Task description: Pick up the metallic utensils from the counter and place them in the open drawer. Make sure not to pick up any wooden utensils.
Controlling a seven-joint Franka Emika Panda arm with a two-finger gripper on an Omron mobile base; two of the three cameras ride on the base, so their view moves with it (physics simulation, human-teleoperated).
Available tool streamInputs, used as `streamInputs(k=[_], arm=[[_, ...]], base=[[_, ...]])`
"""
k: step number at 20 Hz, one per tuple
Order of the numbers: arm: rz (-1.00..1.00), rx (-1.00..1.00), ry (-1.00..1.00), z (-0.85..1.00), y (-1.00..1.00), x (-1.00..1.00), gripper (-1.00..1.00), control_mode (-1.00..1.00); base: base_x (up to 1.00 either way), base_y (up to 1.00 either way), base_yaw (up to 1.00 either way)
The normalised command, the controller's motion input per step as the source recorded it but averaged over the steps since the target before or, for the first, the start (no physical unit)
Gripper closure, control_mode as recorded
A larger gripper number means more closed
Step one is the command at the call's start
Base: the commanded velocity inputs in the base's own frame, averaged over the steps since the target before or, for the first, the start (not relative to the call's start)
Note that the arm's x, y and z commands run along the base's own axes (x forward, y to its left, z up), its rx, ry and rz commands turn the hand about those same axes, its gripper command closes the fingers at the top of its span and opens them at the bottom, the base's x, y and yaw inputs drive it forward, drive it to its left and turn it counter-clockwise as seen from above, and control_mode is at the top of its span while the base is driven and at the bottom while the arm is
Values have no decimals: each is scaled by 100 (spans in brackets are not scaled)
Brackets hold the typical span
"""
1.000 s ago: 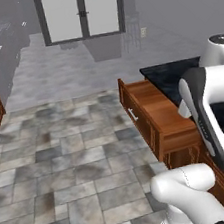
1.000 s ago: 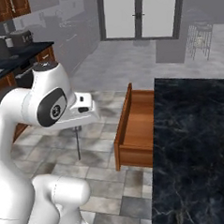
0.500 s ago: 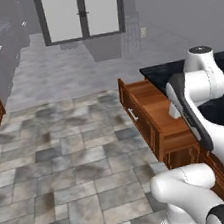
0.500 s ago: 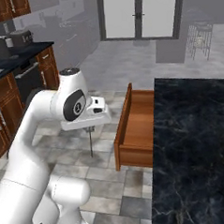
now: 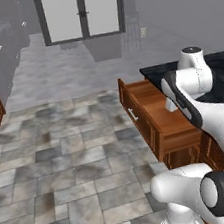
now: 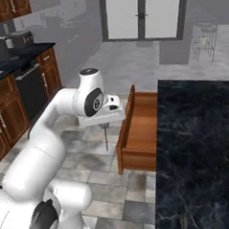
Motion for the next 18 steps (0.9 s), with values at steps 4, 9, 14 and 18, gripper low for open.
streamInputs(k=[4, 9, 14, 18], arm=[[0, 0, -4, -23, -7, 47, 100, -100], [0, 0, -9, -29, 0, 40, 100, -100], [0, 0, -5, -30, 0, 40, 100, -100], [0, 0, -7, -29, 0, 51, 100, -100]], base=[[0, 0, 0], [0, 0, 0], [0, 0, 0], [0, 0, 0]])
